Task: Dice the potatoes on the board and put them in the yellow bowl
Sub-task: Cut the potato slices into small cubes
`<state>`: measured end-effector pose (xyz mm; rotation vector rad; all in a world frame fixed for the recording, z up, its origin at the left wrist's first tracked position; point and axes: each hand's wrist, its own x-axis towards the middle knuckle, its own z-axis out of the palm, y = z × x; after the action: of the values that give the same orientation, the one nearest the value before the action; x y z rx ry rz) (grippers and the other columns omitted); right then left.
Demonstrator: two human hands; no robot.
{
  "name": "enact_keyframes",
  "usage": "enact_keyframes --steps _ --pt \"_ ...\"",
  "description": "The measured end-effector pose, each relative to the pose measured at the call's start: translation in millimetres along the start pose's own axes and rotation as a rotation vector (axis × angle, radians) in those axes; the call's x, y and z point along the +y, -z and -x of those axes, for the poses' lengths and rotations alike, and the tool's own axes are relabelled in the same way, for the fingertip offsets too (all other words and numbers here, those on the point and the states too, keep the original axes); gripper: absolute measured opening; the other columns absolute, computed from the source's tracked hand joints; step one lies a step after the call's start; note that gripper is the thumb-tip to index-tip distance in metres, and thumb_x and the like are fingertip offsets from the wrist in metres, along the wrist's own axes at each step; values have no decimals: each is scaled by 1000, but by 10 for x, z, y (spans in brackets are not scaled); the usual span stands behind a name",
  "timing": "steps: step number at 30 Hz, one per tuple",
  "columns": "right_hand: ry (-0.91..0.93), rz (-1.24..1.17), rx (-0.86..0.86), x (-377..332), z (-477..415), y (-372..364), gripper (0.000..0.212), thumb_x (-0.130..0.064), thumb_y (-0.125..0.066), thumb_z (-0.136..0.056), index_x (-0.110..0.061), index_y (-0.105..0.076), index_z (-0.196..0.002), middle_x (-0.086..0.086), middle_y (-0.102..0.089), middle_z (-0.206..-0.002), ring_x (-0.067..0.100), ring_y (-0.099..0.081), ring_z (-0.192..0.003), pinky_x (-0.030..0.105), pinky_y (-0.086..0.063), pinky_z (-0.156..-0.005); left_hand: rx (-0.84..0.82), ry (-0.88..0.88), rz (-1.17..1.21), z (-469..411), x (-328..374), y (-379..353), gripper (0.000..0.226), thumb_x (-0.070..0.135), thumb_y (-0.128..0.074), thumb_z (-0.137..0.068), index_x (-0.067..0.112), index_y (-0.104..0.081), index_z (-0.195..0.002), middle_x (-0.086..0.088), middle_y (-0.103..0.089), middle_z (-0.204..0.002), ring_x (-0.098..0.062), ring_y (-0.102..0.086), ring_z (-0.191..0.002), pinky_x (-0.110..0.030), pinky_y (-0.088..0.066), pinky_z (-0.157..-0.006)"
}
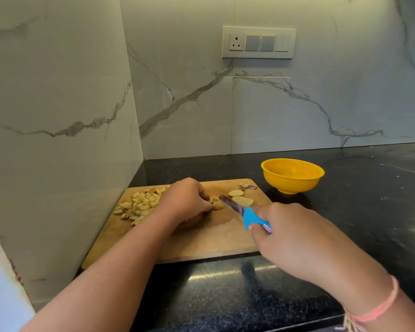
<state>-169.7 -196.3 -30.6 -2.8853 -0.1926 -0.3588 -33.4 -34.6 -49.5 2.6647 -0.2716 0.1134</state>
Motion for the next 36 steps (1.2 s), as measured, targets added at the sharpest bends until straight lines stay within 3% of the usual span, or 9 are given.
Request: enact_keyframes --steps 6,10,13,15,21,25,29,31,36 --pt "21 38 41 -106 -139 -164 42 -42 -33 -99 -33 -37 -140 -6 -58 -117 10 -40 -76 16 -26 -49 13 38 74 -18 -17 -29 41 29 -71 -83 23 -53 -120 5 -64 -100 -11 -61 -89 -31 -58 -81" --pt "26 64 15 -157 -206 -223 43 -39 -33 -100 -30 -35 -141 -4 -57 -119 11 -42 -79 17 -30 -52 16 56 85 -34 -38 -24 58 28 -74 -81 25 -41 -128 3 -63 -100 -13 -62 -88 -32 -58 -78" --pt "31 121 -6 -217 -245 -265 39 -34 -40 -98 -26 -39 -137 -1 -58 -111 14 -54 -87 26 -44 -67 37 33 74 -22 -26 -31 61 25 -74 -81 24 -39 -130 2 -64 -100 -13 -62 -88 -31 -58 -75" --pt "55 165 -23 -282 -261 -276 33 -29 -43 -98 -23 -44 -130 -1 -58 -104 16 -56 -90 28 -45 -69 56 14 56 -14 -16 -40 61 25 -75 -80 25 -39 -130 3 -64 -99 -12 -62 -87 -31 -58 -75" --pt "102 249 -81 -427 -382 -73 19 -24 -45 -96 -20 -53 -112 -3 -44 -78 15 -47 -74 25 -34 -56 69 5 41 -9 -12 -24 57 28 -74 -81 26 -40 -126 5 -63 -97 -12 -60 -88 -36 -57 -79" --pt "119 245 -154 -462 -443 70 4 -21 -46 -94 -21 -43 -92 -3 -39 -70 10 -39 -54 22 -28 -44 64 14 53 -19 -21 -16 56 25 -74 -81 25 -40 -125 3 -63 -98 -13 -60 -87 -36 -58 -79" --pt "121 234 -206 -431 -448 64 3 -22 -45 -96 -22 -45 -98 -4 -40 -70 7 -38 -50 19 -28 -42 71 6 48 -26 -29 -36 55 27 -75 -80 26 -41 -122 4 -64 -96 -13 -61 -86 -36 -58 -78" --pt "114 240 -201 -385 -420 2 14 -25 -43 -97 -21 -49 -109 -5 -39 -71 6 -39 -54 19 -30 -45 82 4 31 -30 -35 -48 54 27 -74 -80 27 -41 -122 4 -64 -97 -12 -62 -85 -35 -58 -76" --pt "80 192 -176 -266 -321 -139 27 -31 -41 -98 -23 -47 -123 -3 -51 -96 15 -50 -81 22 -35 -57 103 4 16 -44 -42 -59 52 22 -72 -82 28 -41 -123 4 -64 -96 -12 -62 -84 -35 -58 -75"
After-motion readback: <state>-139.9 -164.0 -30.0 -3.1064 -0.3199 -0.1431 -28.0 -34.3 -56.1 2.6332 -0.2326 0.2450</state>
